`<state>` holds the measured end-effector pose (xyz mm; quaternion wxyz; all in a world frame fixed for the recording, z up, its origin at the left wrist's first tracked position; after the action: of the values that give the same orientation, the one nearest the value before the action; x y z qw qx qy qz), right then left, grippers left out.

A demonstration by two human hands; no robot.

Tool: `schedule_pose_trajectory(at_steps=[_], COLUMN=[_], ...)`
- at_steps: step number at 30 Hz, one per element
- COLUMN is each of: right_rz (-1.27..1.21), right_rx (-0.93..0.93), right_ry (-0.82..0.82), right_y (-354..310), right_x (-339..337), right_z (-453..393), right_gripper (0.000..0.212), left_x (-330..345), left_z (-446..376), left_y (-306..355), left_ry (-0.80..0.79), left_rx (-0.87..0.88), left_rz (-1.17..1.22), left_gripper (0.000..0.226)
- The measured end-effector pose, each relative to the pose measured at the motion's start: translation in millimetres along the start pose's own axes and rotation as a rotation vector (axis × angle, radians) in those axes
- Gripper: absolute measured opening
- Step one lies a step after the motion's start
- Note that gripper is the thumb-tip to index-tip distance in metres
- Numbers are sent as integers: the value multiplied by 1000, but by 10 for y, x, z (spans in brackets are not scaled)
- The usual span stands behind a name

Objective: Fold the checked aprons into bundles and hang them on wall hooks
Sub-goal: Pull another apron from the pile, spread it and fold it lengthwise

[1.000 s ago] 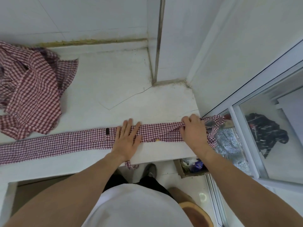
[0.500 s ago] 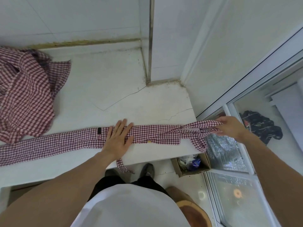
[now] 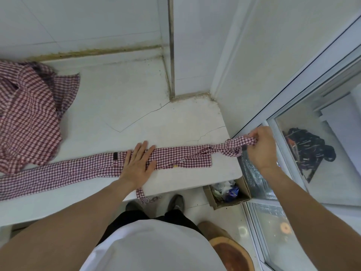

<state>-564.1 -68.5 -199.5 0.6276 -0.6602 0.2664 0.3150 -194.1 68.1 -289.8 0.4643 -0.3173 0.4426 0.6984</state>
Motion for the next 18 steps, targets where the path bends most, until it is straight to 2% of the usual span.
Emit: schedule_pose_trajectory(at_steps=[2, 3, 7, 10, 12, 14, 15, 18], right_rz=[0, 17, 74, -92, -102, 6, 54, 245], right_rx=[-126, -142, 16, -177, -333, -390, -320, 103], right_ry=[-153, -177, 125, 265, 321, 242, 151, -197], right_y=[-47, -35, 150, -108, -238, -192, -74, 443], right_x=[30, -26, -340, -303, -332, -367, -368, -195], right_z=[4, -24, -164, -93, -77, -110, -125, 7], right_gripper=[33, 31, 21, 16, 14, 13, 14, 29], left_x=[-4, -7, -15, -25, -46, -49, -42, -25], left_z=[1, 0, 12, 11, 20, 37, 40, 23], left_y=[-7, -4, 41, 62, 58, 44, 33, 25], left_ry=[-4, -6, -10, -9, -4, 2, 1, 1], left_rx=[-5, -6, -15, -9, 0, 3, 1, 3], left_rz=[-6, -9, 17, -1, -3, 1, 1, 2], left_gripper=[77, 78, 79, 79, 79, 78, 78, 77])
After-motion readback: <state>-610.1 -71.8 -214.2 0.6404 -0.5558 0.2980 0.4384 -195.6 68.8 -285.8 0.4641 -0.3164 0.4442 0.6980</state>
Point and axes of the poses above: each hand's wrist, its own z-axis away from the middle knuckle, its own x-axis out of the palm, y = z × x, the point moved 4 cm from there along -z, towards the middle knuckle, and after that the axes turned 3 degrees about -y, right-handed, at the moved point
